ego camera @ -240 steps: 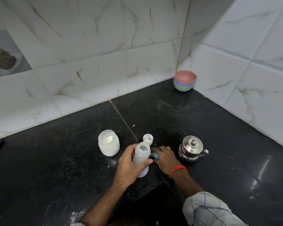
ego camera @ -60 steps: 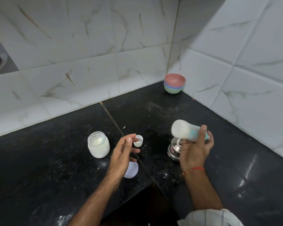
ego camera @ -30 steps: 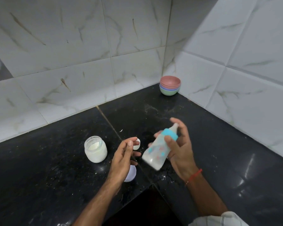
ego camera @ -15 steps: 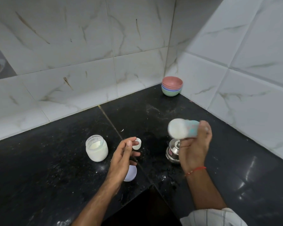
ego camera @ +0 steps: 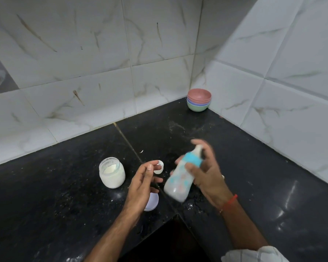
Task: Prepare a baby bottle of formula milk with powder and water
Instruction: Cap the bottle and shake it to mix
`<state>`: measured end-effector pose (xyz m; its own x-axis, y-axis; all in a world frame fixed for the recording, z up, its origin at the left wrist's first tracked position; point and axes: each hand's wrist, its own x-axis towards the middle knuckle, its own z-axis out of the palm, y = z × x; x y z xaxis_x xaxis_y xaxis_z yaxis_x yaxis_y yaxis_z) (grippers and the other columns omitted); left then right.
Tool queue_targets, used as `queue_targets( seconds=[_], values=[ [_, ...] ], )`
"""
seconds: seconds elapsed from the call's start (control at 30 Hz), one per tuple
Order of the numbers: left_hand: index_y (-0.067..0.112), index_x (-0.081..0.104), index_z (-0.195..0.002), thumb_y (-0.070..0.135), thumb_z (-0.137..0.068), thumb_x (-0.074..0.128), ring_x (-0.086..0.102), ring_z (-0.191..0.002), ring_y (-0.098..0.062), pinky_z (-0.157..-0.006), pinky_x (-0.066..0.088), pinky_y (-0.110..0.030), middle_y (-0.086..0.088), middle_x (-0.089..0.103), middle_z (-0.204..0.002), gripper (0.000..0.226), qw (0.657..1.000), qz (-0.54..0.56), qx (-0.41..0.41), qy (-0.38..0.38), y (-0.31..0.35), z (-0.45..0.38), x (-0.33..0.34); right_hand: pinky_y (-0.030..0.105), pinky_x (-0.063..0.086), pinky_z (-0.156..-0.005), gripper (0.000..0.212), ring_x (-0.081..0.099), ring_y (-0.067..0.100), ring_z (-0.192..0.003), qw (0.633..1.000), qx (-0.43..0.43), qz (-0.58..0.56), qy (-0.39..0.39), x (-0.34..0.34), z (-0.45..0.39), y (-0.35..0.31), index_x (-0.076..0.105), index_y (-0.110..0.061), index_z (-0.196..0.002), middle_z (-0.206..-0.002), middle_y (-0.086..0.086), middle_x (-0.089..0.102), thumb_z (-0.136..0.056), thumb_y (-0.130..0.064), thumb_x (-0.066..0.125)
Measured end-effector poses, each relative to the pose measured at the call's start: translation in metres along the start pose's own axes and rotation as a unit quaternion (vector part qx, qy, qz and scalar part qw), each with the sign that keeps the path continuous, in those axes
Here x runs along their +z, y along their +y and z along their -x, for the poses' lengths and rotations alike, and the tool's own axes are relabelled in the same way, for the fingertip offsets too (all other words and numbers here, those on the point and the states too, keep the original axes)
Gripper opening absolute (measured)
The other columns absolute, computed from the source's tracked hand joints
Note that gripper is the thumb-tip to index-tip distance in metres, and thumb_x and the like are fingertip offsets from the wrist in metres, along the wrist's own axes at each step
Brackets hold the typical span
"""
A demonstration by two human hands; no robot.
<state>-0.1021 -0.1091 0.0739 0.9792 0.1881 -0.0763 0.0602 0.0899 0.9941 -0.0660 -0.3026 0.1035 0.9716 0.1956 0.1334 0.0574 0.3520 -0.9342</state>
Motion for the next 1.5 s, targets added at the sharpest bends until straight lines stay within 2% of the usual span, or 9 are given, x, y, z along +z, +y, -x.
queue_targets(
  seconds=[0.07, 0.23, 0.4, 0.6, 0.77, 0.97, 1.13, 1.33, 1.5],
  values=[
    [0.039, 0.071, -0.113, 0.044, -0.101, 0.046, 0.074, -0.094, -0.026, -0.081, 0.059, -0.051, 0.006, 0.076, -0.117, 0.028, 1.0, 0.001, 0.002, -0.006, 0.0, 0.0, 0.001, 0.071, 0.053, -0.092, 0.077, 0.065, 0.062, -0.098, 0.997, 0.004, 0.033, -0.077, 0.0, 0.005, -0.001, 0.049, -0.027, -0.138, -0.11, 0.032, 0.068, -0.075, -0.031, 0.092],
    [0.032, 0.069, -0.118, 0.034, -0.108, 0.043, 0.074, -0.093, -0.022, -0.08, 0.059, -0.051, 0.004, 0.076, -0.118, 0.028, 1.0, -0.001, 0.004, 0.004, 0.0, 0.0, 0.001, 0.038, 0.063, -0.072, 0.053, 0.067, 0.028, -0.101, 0.927, -0.1, -0.242, 0.27, 0.0, -0.013, -0.006, 0.04, -0.025, -0.139, -0.107, 0.005, 0.07, -0.096, -0.03, 0.069],
    [0.033, 0.069, -0.118, 0.041, -0.103, 0.044, 0.074, -0.095, -0.028, -0.082, 0.06, -0.051, 0.006, 0.075, -0.117, 0.029, 1.0, -0.003, 0.01, -0.004, 0.001, 0.0, 0.0, 0.067, 0.053, -0.095, 0.082, 0.065, 0.058, -0.108, 0.998, -0.008, 0.02, -0.06, -0.006, 0.003, 0.001, 0.046, -0.031, -0.142, -0.117, 0.03, 0.067, -0.074, -0.029, 0.092],
    [0.033, 0.07, -0.118, 0.036, -0.107, 0.044, 0.073, -0.094, -0.023, -0.081, 0.059, -0.051, 0.005, 0.075, -0.119, 0.028, 1.0, 0.004, 0.007, 0.003, 0.0, -0.001, -0.002, 0.036, 0.064, -0.075, 0.063, 0.075, 0.018, -0.094, 0.934, -0.093, -0.242, 0.245, -0.006, -0.013, -0.003, 0.04, -0.026, -0.142, -0.113, 0.007, 0.068, -0.092, -0.034, 0.076],
    [0.038, 0.071, -0.114, 0.047, -0.098, 0.047, 0.073, -0.096, -0.03, -0.082, 0.059, -0.053, 0.005, 0.076, -0.118, 0.03, 1.0, 0.003, 0.004, -0.003, 0.0, -0.001, -0.001, 0.072, 0.051, -0.094, 0.086, 0.064, 0.059, -0.106, 0.997, -0.004, 0.01, -0.083, -0.007, 0.006, 0.003, 0.046, -0.03, -0.144, -0.116, 0.033, 0.066, -0.073, -0.027, 0.094],
    [0.033, 0.07, -0.118, 0.038, -0.106, 0.045, 0.073, -0.094, -0.024, -0.083, 0.058, -0.056, 0.004, 0.076, -0.119, 0.028, 1.0, 0.003, 0.005, 0.003, 0.0, -0.002, -0.003, 0.038, 0.063, -0.081, 0.049, 0.069, 0.032, -0.107, 0.94, -0.127, -0.226, 0.224, -0.009, -0.006, 0.0, 0.04, -0.026, -0.14, -0.106, 0.009, 0.077, -0.098, -0.025, 0.066],
    [0.038, 0.071, -0.115, 0.05, -0.097, 0.047, 0.074, -0.095, -0.029, -0.083, 0.059, -0.056, 0.003, 0.075, -0.119, 0.032, 1.0, -0.003, 0.004, -0.012, 0.0, -0.002, 0.002, 0.073, 0.051, -0.093, 0.087, 0.064, 0.062, -0.103, 0.989, 0.016, 0.047, -0.141, -0.01, 0.007, 0.002, 0.044, -0.029, -0.146, -0.117, 0.035, 0.065, -0.074, -0.023, 0.093],
    [0.036, 0.07, -0.117, 0.047, -0.099, 0.047, 0.073, -0.094, -0.023, -0.079, 0.059, -0.049, 0.004, 0.076, -0.118, 0.032, 1.0, 0.008, 0.007, -0.005, 0.001, -0.004, 0.0, 0.032, 0.062, -0.068, 0.074, 0.068, 0.031, -0.105, 0.933, -0.128, -0.182, 0.284, -0.006, -0.009, 0.0, 0.037, -0.025, -0.146, -0.12, 0.018, 0.07, -0.086, -0.03, 0.08],
    [0.032, 0.07, -0.118, 0.041, -0.103, 0.045, 0.073, -0.091, -0.023, -0.077, 0.058, -0.046, 0.0, 0.075, -0.119, 0.03, 1.0, 0.001, 0.003, -0.009, -0.002, -0.004, 0.004, 0.055, 0.06, -0.092, 0.08, 0.07, 0.047, -0.105, 0.99, -0.012, 0.131, -0.06, -0.008, 0.0, 0.009, 0.049, -0.037, -0.14, -0.117, 0.027, 0.069, -0.073, -0.027, 0.092]
  ],
)
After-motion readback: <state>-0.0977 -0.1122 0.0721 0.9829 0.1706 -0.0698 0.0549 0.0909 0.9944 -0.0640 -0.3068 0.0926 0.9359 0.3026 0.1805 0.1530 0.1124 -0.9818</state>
